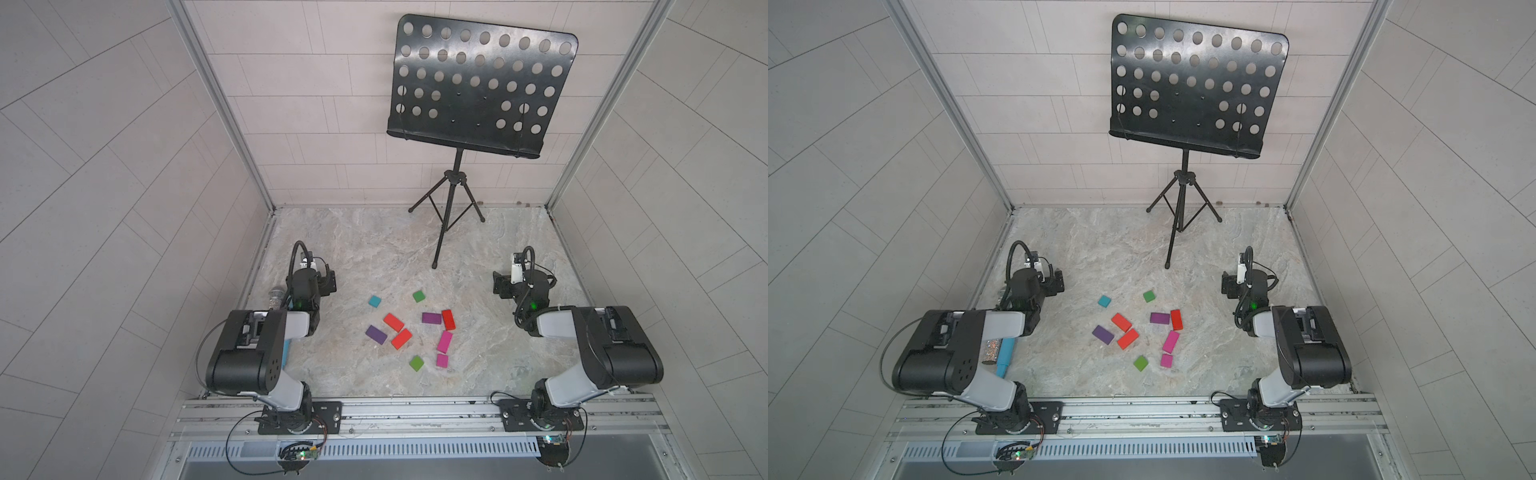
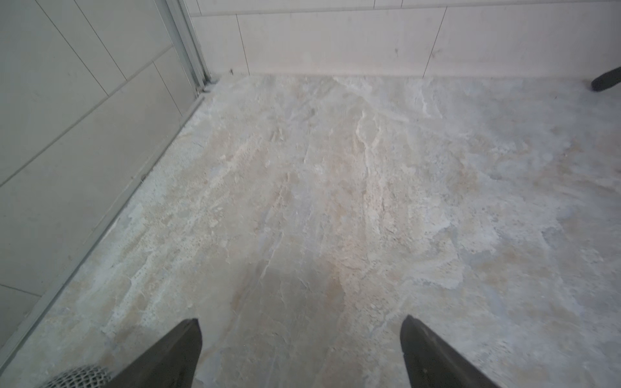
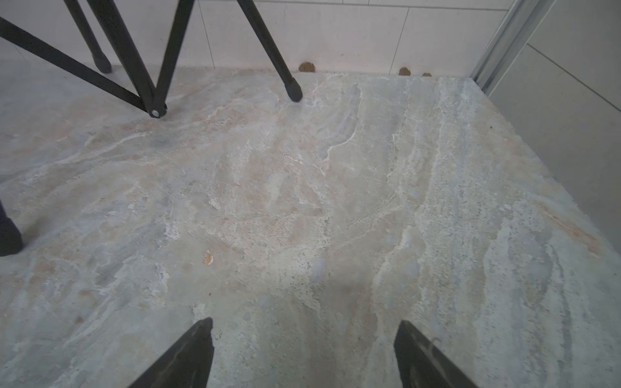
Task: Assemble the number 7 with building blocks
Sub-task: Adjust the building block at the center of the board.
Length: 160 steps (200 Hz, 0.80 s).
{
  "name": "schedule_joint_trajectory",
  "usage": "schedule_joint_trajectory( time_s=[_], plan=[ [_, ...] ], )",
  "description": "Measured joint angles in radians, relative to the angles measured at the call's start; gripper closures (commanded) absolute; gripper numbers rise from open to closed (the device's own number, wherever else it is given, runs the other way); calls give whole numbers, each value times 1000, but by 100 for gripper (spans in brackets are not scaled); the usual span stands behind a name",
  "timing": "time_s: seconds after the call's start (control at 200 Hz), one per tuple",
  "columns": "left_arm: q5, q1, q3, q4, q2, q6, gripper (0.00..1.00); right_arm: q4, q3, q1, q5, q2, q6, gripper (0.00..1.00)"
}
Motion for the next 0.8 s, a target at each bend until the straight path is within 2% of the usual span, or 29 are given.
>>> schedule_joint_trajectory(
  time_s=[0.125,0.295,0.44,0.51,0.645,0.801],
  plan=[
    [21,0,264,-274,-49,-8,0,-336,269,-2,13,-74,-24,21],
    [74,-20,457,-397,-60,-31,0,-605,512,-1,-53,-146,-50,32],
    [125,-102,637,-560,31,-43,2,-776,601,4,-168,-147,-12,37],
    [141,-158,748,-650,103,-40,6,-842,624,22,-228,-142,23,37],
    [148,-261,944,-853,246,-49,15,-961,671,110,-259,-85,65,41],
    [176,-322,1004,-1062,309,-98,18,-1100,703,192,-283,22,98,47]
  ],
)
